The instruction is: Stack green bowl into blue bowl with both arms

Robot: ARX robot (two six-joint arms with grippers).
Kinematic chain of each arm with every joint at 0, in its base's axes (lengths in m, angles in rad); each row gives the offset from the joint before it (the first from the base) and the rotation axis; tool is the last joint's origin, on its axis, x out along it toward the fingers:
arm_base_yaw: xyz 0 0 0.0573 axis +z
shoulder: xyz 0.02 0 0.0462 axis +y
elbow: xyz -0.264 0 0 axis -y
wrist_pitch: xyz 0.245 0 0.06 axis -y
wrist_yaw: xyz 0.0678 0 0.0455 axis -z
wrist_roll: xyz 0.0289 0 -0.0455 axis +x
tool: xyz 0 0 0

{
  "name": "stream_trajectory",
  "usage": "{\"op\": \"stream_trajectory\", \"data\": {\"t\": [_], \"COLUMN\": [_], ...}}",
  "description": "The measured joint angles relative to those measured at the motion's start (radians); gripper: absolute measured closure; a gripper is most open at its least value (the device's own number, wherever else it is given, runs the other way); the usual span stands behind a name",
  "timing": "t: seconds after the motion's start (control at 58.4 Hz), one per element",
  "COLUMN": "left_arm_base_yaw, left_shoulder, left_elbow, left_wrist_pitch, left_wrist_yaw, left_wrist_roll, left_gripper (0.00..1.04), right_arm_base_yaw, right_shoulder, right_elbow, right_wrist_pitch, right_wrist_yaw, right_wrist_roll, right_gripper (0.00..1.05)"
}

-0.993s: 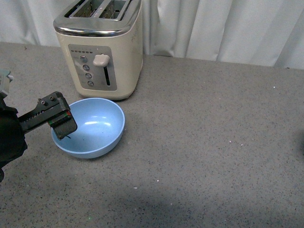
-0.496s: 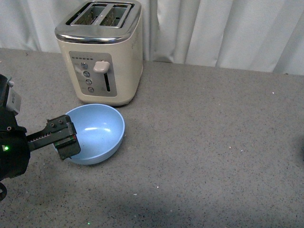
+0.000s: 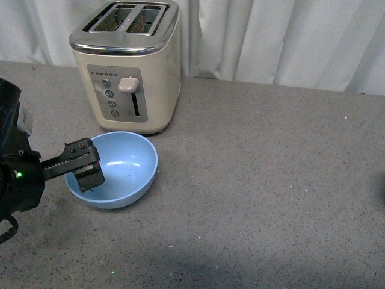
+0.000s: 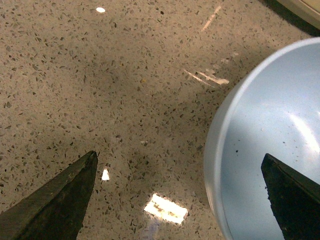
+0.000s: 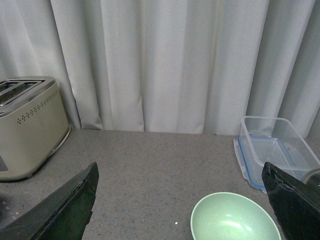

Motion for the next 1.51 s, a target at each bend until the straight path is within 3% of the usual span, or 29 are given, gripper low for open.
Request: {"op": "stream_trajectory", "data": {"t": [0.941, 1.506], "left_arm_base_yaw": [0.0, 0.018], "left_shoulder": [0.093, 0.055], "left_elbow": [0.087, 0.065], "left_wrist_pitch": [-0.043, -0.018], "left_wrist_yaw": [-0.031, 0.009], "left_wrist_roll": [0.015, 0.031], "left_gripper": [0.07, 0.86], "right_arm_base_yaw": [0.0, 0.0], "right_shoulder": [0.0, 0.0], "right_elbow": [0.0, 0.0], "right_wrist_pitch": [0.0, 0.0], "right_wrist_yaw": [0.0, 0.0], "right_wrist_roll": [0.0, 0.0], "right_gripper": [0.09, 0.09]}}
